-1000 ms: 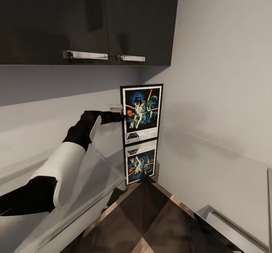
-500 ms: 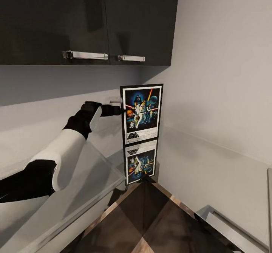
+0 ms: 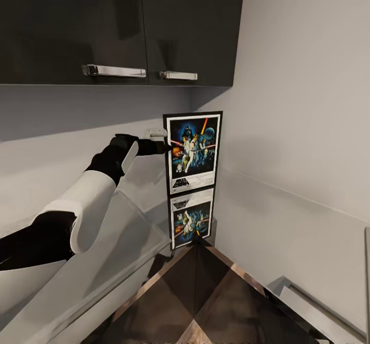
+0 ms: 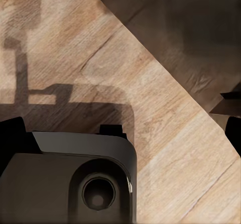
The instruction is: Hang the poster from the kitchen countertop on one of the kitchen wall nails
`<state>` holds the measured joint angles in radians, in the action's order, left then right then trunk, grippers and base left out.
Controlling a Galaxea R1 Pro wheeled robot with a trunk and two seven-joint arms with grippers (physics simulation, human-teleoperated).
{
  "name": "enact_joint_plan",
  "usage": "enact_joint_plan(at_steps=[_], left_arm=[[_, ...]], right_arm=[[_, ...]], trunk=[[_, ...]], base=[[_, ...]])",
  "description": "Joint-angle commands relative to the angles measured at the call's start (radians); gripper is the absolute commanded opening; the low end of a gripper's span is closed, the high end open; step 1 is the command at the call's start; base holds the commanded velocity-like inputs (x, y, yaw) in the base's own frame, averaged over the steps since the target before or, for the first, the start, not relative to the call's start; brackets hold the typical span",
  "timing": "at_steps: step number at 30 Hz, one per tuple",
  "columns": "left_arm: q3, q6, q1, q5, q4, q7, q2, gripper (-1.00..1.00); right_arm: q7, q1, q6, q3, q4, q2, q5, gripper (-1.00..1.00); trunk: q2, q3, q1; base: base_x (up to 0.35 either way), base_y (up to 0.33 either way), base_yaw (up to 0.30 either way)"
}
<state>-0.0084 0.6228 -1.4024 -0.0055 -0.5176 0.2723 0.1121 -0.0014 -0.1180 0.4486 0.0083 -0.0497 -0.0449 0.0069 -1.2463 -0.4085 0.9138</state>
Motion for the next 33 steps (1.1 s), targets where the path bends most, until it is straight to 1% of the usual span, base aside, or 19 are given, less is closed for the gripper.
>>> enact_joint_plan(at_steps=[1, 8, 14, 17, 26, 33], left_arm=[[-0.001, 0.005, -0.001, -0.001, -0.003, 0.008, 0.000, 1.00], [-0.001, 0.004, -0.001, 0.001, -0.006, 0.021, 0.000, 1.00], [-0.001, 0.003, -0.001, -0.001, -0.015, 0.066, 0.000, 1.00], [-0.001, 0.003, -0.001, -0.002, -0.025, 0.075, 0.000, 1.00], [-0.001, 0.004, -0.001, -0.003, -0.050, 0.080, 0.000, 1.00], [-0.001, 0.006, -0.003, -0.003, -0.053, 0.081, 0.000, 1.00]], right_arm=[[0.000, -0.002, 0.007, 0.000, -0.004, 0.000, 0.001, 1.00], [0.000, -0.002, 0.007, 0.001, -0.004, -0.001, 0.001, 1.00], [0.000, -0.002, 0.007, 0.000, -0.004, -0.001, 0.001, 1.00], [0.000, -0.002, 0.007, 0.001, -0.004, -0.001, 0.001, 1.00], [0.000, -0.002, 0.007, 0.001, -0.004, -0.001, 0.001, 1.00], [0.000, -0.002, 0.007, 0.001, -0.004, -0.001, 0.001, 1.00]], trunk=[[-0.001, -0.003, 0.000], [-0.001, -0.008, 0.000], [-0.001, -0.010, 0.000], [-0.001, -0.014, 0.000], [-0.001, -0.027, 0.000], [-0.001, -0.038, 0.000]], base=[[0.000, 0.000, 0.000], [0.000, 0.000, 0.000], [0.000, 0.000, 0.000], [0.000, 0.000, 0.000], [0.000, 0.000, 0.000], [0.000, 0.000, 0.000]])
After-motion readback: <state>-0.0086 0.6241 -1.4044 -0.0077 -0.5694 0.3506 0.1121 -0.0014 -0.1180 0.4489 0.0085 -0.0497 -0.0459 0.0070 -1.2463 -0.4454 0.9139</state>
